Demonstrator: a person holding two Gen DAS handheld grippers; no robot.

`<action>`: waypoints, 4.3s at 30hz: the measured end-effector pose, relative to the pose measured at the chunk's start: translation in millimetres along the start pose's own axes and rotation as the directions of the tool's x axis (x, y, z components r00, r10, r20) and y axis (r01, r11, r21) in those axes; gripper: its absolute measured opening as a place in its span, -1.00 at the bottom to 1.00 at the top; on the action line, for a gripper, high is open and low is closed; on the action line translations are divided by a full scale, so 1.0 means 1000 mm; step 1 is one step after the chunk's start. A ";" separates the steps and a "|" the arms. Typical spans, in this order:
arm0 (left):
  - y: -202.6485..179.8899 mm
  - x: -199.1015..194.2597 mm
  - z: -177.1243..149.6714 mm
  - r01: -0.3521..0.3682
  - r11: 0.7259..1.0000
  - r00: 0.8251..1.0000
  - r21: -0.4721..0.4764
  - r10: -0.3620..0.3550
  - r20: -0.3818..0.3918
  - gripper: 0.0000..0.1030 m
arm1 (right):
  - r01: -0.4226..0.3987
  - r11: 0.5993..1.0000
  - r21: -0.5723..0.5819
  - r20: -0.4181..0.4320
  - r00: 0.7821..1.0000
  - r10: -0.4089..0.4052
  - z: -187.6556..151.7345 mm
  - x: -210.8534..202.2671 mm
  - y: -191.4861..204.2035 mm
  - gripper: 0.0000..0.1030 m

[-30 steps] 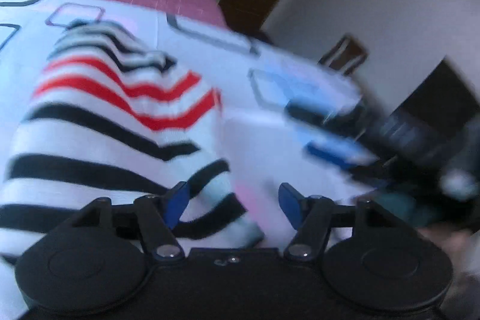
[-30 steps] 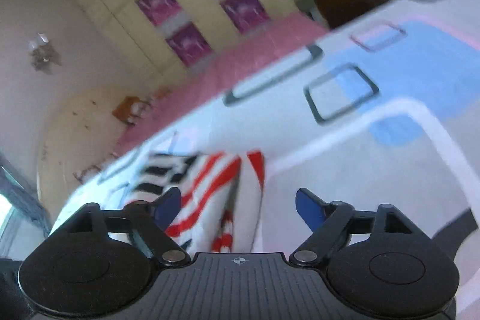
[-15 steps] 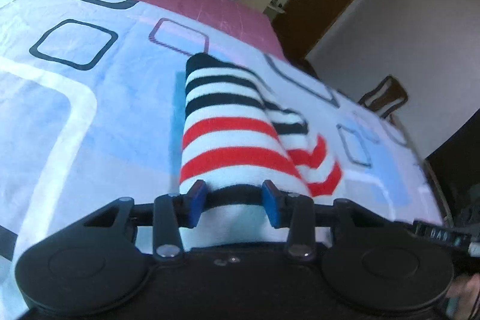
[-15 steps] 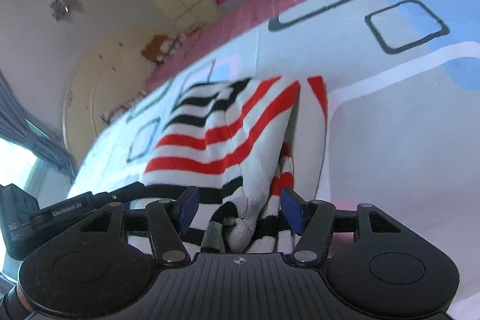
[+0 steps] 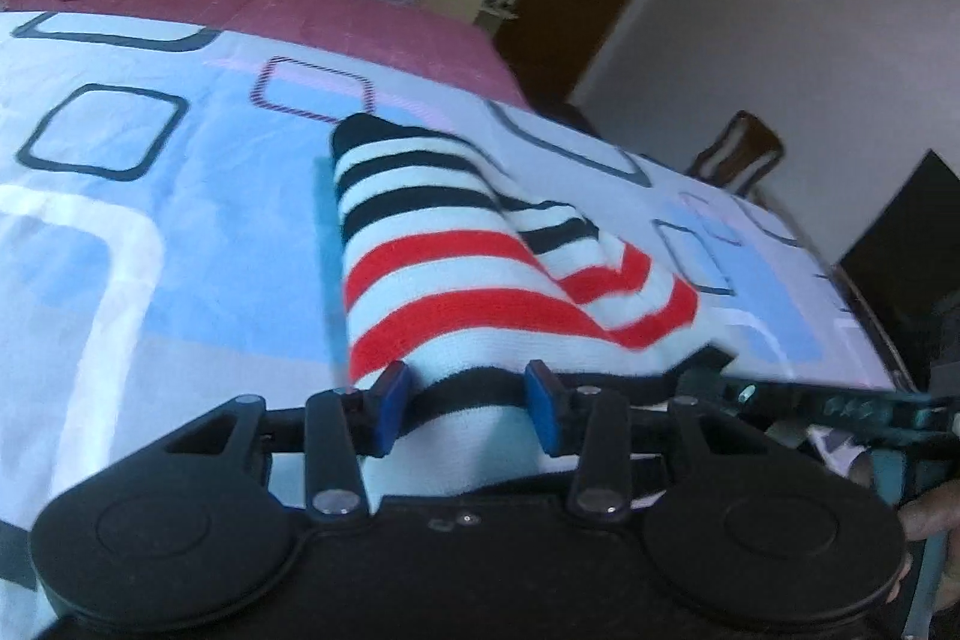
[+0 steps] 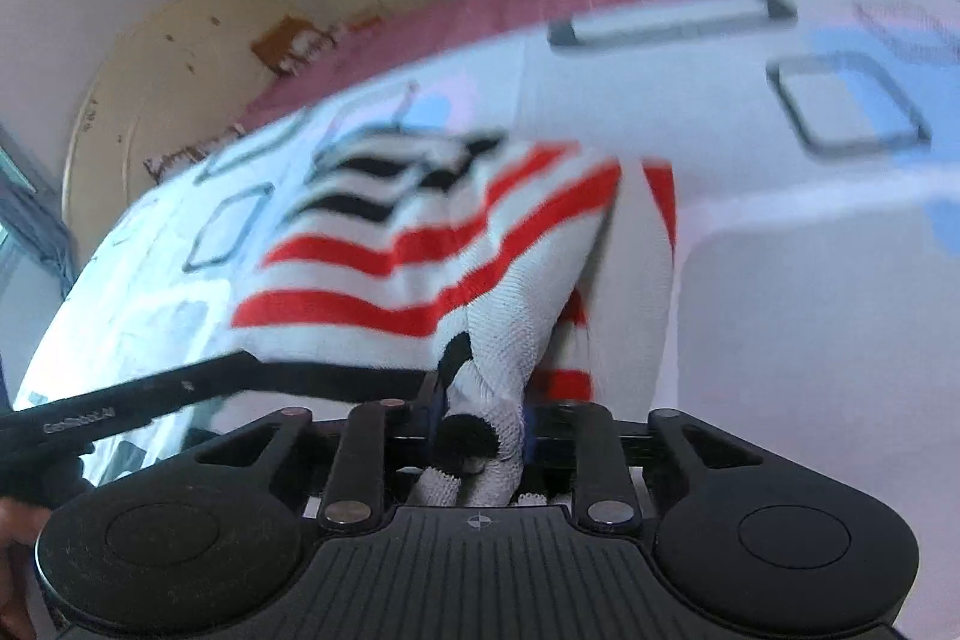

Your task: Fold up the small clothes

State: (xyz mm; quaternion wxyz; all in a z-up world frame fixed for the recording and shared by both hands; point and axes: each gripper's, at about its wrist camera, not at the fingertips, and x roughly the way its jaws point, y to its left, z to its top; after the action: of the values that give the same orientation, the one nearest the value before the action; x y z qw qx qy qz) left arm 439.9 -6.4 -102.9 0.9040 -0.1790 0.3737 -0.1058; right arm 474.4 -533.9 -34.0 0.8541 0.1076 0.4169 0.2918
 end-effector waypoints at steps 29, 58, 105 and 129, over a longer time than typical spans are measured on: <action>-0.011 0.086 0.065 -0.001 0.978 0.995 0.210 0.023 -0.102 -0.19 | 0.011 0.995 0.099 0.086 0.996 -0.020 0.047 0.036 -0.069 -0.82; -0.051 -0.007 -0.018 -0.095 0.890 0.988 0.446 0.138 -0.065 -0.18 | -0.043 0.981 0.188 -0.059 0.997 0.055 -0.036 -0.034 -0.043 -0.68; -0.041 -0.042 -0.026 -0.157 0.965 0.986 0.209 0.164 -0.019 0.77 | -0.045 0.979 0.198 0.055 0.998 0.035 -0.035 -0.067 -0.051 0.71; 0.025 0.042 0.012 0.066 0.975 0.972 -0.213 -0.111 -0.206 0.72 | -0.257 0.839 0.479 -0.134 0.924 0.359 0.017 0.032 -0.138 0.33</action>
State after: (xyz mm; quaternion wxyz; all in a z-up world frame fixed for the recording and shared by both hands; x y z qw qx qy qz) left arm 478.9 6.0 -131.8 0.8289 -0.2752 0.4704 -0.1261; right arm 559.6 -625.8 -102.8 0.6958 0.3367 0.5413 0.3309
